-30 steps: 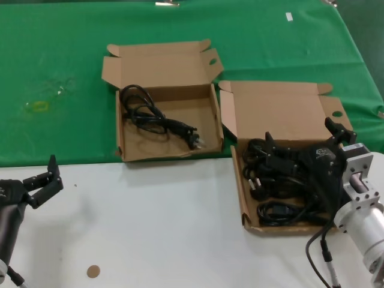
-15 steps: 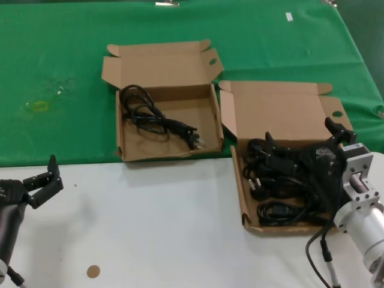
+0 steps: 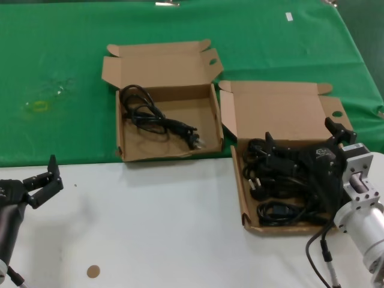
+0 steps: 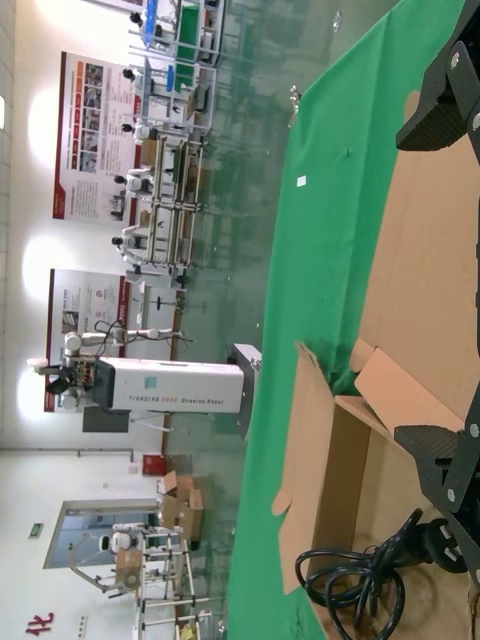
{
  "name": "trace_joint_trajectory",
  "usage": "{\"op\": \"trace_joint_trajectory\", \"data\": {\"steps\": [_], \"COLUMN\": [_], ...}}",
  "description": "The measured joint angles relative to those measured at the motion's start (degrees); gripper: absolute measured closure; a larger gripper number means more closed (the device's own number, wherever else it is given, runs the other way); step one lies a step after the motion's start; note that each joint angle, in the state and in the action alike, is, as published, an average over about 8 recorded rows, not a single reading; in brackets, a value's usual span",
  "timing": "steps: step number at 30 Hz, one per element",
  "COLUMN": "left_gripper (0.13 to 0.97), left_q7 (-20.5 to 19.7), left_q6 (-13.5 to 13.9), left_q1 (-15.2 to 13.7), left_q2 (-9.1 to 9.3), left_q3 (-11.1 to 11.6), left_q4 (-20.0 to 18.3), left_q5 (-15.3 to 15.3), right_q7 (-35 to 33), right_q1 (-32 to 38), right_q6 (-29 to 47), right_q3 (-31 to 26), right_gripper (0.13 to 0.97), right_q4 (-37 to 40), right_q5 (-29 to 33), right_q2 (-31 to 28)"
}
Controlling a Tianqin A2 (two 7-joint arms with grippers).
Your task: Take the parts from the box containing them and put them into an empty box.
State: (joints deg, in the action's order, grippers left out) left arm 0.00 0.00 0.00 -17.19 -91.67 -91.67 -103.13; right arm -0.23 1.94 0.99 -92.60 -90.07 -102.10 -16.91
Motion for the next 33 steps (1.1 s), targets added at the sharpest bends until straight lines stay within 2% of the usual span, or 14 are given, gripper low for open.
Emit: {"op": "trace_joint_trajectory", "data": {"steps": [33], "left_gripper": [0.132], "left_q7": [0.0], "left_q6": [0.0], "left_q1": [0.0], "left_q2": [0.00], "left_q3": [0.0], "left_q4": [0.0], "left_q5": [0.0], "right_q7": [0.0], "right_q1": [0.0], "right_q6": [0.0], "right_q3": [0.0], "right_gripper": [0.129], "right_q4": [0.0], "right_q5": [0.0], "right_q2": [0.0]}}
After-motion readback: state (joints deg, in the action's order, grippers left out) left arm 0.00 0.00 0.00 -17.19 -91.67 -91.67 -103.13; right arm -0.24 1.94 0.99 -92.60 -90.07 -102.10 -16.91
